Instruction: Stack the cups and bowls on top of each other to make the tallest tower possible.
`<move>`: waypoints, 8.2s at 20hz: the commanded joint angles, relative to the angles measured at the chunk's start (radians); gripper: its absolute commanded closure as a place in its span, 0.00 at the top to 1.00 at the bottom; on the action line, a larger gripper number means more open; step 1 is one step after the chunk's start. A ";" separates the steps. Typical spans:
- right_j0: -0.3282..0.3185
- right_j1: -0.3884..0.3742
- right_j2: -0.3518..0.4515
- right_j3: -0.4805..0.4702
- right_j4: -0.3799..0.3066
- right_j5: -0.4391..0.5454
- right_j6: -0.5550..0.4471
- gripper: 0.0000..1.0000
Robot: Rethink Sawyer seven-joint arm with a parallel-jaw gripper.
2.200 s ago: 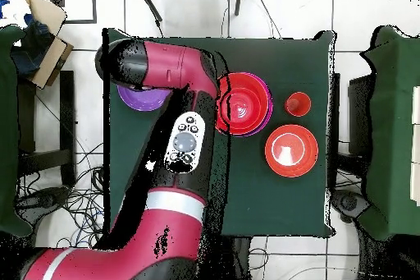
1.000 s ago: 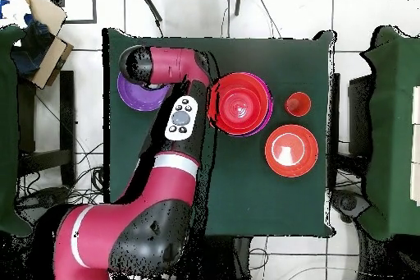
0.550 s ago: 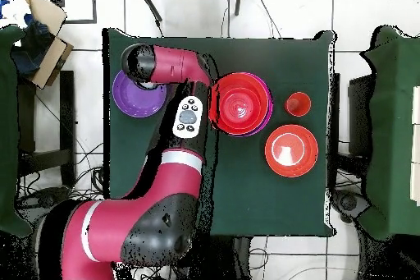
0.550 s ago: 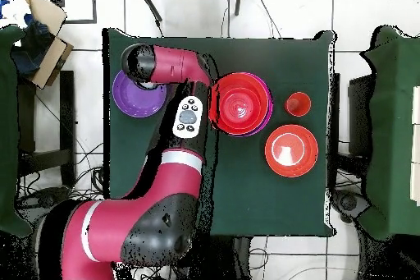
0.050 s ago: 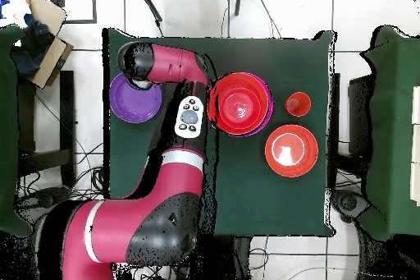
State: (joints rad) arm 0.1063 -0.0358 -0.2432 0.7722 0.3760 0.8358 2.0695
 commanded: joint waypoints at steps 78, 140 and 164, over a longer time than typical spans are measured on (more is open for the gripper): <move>-0.139 -0.103 0.382 0.291 -0.294 -0.029 -0.174 1.00; -0.225 -0.723 0.398 0.533 -0.103 0.307 0.001 0.00; -0.683 -0.823 0.662 0.957 -0.088 0.035 -0.466 0.00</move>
State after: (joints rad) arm -0.5393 -0.8991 0.2405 1.5588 0.3104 0.9611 1.9787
